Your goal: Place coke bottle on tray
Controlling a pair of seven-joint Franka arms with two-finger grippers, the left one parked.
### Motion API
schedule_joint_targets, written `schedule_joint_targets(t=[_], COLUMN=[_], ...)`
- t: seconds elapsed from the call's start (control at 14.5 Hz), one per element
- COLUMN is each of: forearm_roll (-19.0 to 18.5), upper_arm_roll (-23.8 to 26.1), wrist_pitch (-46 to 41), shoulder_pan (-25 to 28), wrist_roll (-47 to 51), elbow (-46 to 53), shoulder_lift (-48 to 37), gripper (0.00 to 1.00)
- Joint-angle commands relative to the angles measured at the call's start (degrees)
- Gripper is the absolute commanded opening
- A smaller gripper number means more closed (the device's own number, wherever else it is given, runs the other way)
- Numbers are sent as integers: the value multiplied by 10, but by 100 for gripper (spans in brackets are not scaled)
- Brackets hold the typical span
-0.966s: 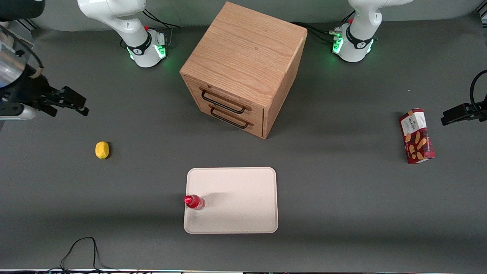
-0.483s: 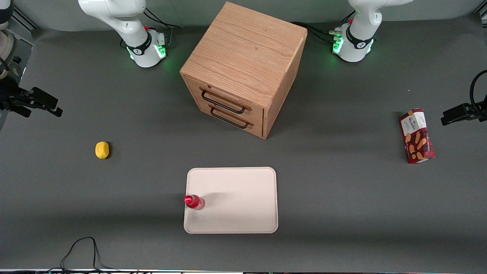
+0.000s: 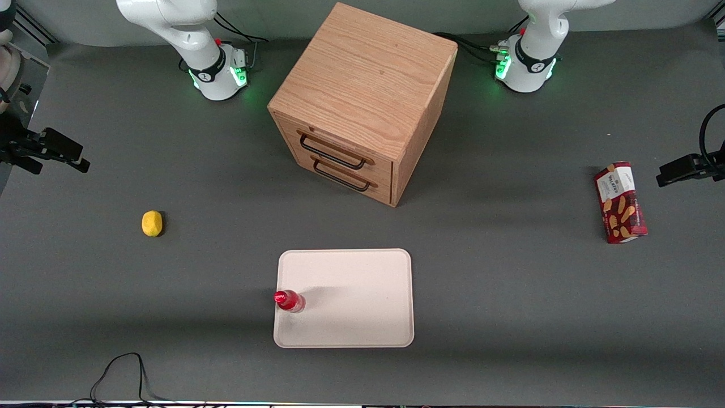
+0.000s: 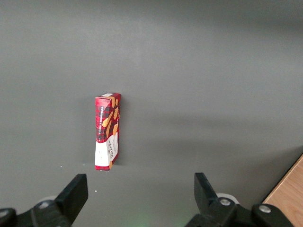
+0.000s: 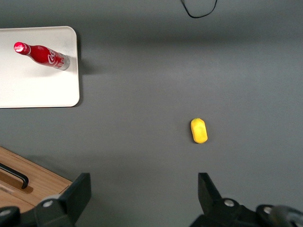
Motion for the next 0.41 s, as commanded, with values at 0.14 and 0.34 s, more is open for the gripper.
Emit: schedule_joint_targets(t=[0.14, 0.34], forearm_roll=[-1, -1], upper_arm_roll=[-14, -10], wrist_pitch=[2, 2], shoulder_pan=[15, 13], wrist_roll=[-11, -11], elbow=[-7, -7], shoulder_lift=[-8, -8], gripper=[100, 100])
